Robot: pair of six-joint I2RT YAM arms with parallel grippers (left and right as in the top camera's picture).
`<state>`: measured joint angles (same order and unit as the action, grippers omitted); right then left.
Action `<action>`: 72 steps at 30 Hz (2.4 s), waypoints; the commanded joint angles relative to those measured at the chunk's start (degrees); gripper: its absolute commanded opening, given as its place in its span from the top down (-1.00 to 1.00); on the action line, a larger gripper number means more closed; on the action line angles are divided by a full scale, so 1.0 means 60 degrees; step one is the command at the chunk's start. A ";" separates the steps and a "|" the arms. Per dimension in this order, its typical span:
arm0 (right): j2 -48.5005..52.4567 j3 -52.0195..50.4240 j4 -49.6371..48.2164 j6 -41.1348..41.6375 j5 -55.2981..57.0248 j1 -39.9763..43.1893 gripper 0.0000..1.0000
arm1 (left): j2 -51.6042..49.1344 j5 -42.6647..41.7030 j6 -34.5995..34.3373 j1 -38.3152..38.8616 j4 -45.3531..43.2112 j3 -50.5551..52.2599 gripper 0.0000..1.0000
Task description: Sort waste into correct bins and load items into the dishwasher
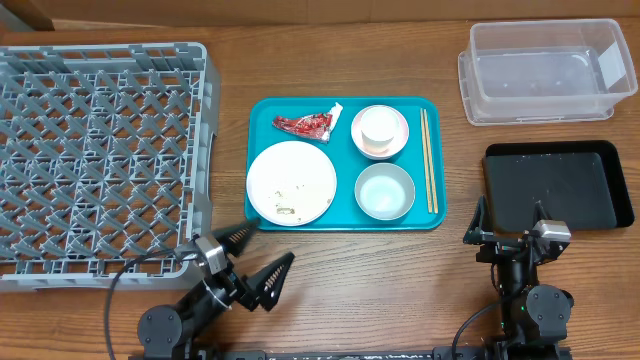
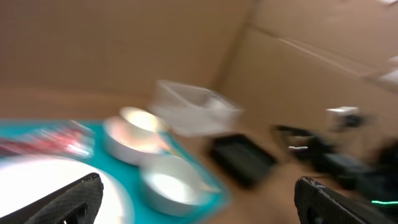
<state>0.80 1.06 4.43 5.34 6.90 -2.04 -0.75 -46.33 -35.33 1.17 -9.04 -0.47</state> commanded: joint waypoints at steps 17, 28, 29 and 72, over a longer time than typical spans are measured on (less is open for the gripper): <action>-0.0095 -0.0098 -0.0044 0.0044 0.0131 -0.0076 -1.00 | -0.0765 0.0572 -0.4084 0.0022 -0.0350 -0.3118 -1.00; -0.0095 -0.0098 -0.0044 0.0044 0.0131 -0.0076 -1.00 | -0.8805 0.1111 0.3730 0.0098 1.1712 -1.3701 -1.00; -0.0095 -0.0098 -0.0044 0.0044 0.0131 -0.0076 -1.00 | -0.9599 0.1701 0.4073 0.0211 1.2907 -1.4692 -1.00; -0.0095 -0.0098 -0.0044 0.0044 0.0135 -0.0076 -1.00 | -1.9515 0.9245 -0.2098 0.5927 1.5212 -1.8597 -0.27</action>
<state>0.75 1.06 4.49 5.34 7.07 -2.04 -114.48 6.48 -43.00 37.63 82.83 -111.07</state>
